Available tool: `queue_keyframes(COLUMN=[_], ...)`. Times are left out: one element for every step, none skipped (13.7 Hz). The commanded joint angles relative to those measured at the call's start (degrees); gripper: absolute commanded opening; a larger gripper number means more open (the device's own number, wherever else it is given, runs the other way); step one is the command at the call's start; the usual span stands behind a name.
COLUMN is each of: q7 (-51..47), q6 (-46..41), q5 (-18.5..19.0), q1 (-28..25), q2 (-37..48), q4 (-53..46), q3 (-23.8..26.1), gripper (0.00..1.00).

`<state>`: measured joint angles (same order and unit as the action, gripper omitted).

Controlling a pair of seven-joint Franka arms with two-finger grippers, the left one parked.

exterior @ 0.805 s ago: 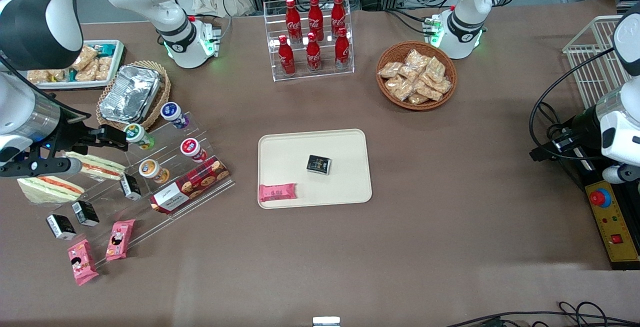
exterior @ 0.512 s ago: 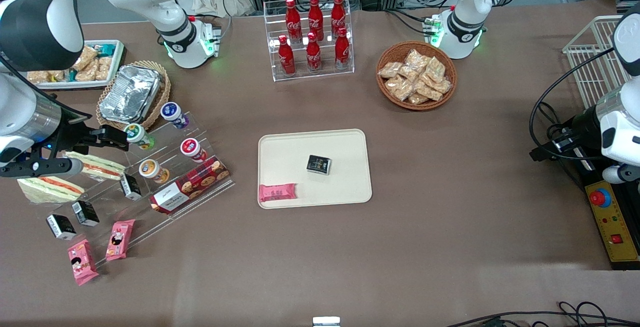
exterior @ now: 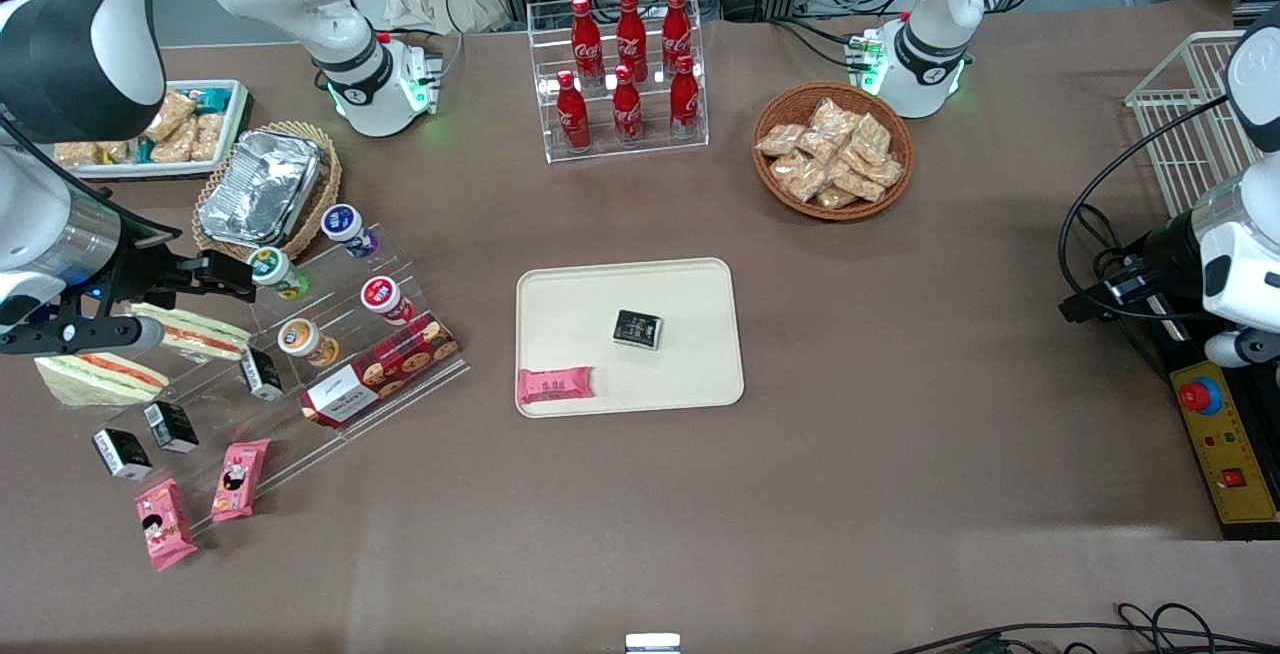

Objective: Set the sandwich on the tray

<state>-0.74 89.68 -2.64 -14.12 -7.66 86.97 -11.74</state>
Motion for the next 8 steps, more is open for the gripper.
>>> queue_keyframes(q7=[0.22,-0.05,0.04,0.21,0.22,0.22,0.22,0.22], q6=[-0.65,-0.65,-0.65,-0.65,-0.39,-0.38,-0.38,-0.38], q5=[0.53,0.53,0.7,0.79,1.05,1.14,1.14,1.14], q1=[0.41,0.5,0.5,0.59,0.59,0.59,0.59,0.85], q2=[-0.08,-0.17,-0.34,-0.52,-0.78,-1.04,-1.04,-1.22], q4=[-0.49,-0.4,-0.49,-0.4,-0.4,-0.57,-0.57,-0.49], q3=[-0.03,-0.12,-0.21,-0.3,-0.38,-0.39,-0.39,-0.47], gripper=[0.99,0.99,0.99,0.99,0.99,0.99,0.99,0.99])
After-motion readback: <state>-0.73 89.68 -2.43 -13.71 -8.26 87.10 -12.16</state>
